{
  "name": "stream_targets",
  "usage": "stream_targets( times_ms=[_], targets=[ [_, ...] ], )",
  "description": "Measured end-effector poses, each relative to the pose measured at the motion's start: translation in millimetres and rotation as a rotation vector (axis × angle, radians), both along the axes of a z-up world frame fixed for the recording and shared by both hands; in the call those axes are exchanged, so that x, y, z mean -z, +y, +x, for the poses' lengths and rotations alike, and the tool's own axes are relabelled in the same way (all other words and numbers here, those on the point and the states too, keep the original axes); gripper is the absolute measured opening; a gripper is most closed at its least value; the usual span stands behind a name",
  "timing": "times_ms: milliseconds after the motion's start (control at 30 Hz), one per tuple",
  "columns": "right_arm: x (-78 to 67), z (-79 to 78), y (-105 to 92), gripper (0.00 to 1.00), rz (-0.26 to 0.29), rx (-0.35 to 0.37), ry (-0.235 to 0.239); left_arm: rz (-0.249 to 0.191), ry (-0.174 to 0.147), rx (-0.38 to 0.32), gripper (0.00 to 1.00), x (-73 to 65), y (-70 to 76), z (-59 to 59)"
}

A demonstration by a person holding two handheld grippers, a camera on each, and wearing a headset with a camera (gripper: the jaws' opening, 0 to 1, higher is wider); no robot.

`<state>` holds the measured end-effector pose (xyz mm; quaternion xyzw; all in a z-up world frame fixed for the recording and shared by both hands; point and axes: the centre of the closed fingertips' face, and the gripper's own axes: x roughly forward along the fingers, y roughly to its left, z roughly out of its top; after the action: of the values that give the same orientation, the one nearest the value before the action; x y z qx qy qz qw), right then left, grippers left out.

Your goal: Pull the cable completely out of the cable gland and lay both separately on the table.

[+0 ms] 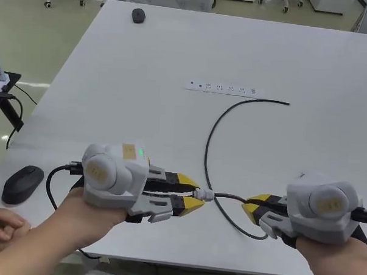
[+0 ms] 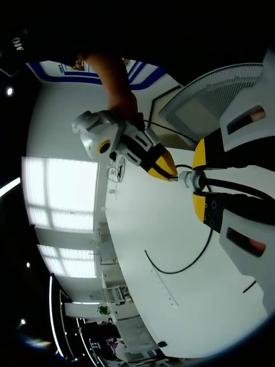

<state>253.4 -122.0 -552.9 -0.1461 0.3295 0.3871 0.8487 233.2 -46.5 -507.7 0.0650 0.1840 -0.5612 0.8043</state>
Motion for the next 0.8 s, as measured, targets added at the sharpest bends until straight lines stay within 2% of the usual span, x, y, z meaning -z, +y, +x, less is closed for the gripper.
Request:
stream_targets(
  times_ms=[133, 267, 400, 533, 633, 800],
  targets=[
    [-3.9, -5.4, 1.3, 0.03, -0.04, -0.04, -0.032, 0.006, 0.002, 0.001, 0.15, 0.1, 1.8, -1.5],
    [-18.3, -8.8, 11.8, 0.15, -0.028, -0.068, -0.064, 0.0, 0.003, 0.001, 0.15, -1.5, 0.7, -2.2],
    [-31.5, -13.5, 32.2, 0.13, -0.092, -0.165, -0.136, -0.002, 0.008, 0.005, 0.15, -0.8, -2.4, -4.2],
    [-33.4, -17.5, 48.6, 0.11, -0.177, -0.237, -0.206, -0.005, 0.009, 0.012, 0.15, -1.1, -5.7, -7.5],
    [-33.6, -22.6, 57.1, 0.05, -0.208, -0.28, -0.226, -0.007, 0.009, 0.017, 0.15, -2.3, -5.9, -8.4],
    [-33.1, -24.8, 62.5, 0.06, -0.235, -0.307, -0.244, 0.007, -0.007, 0.032, 0.15, -4.5, -3.9, -8.1]
  ],
)
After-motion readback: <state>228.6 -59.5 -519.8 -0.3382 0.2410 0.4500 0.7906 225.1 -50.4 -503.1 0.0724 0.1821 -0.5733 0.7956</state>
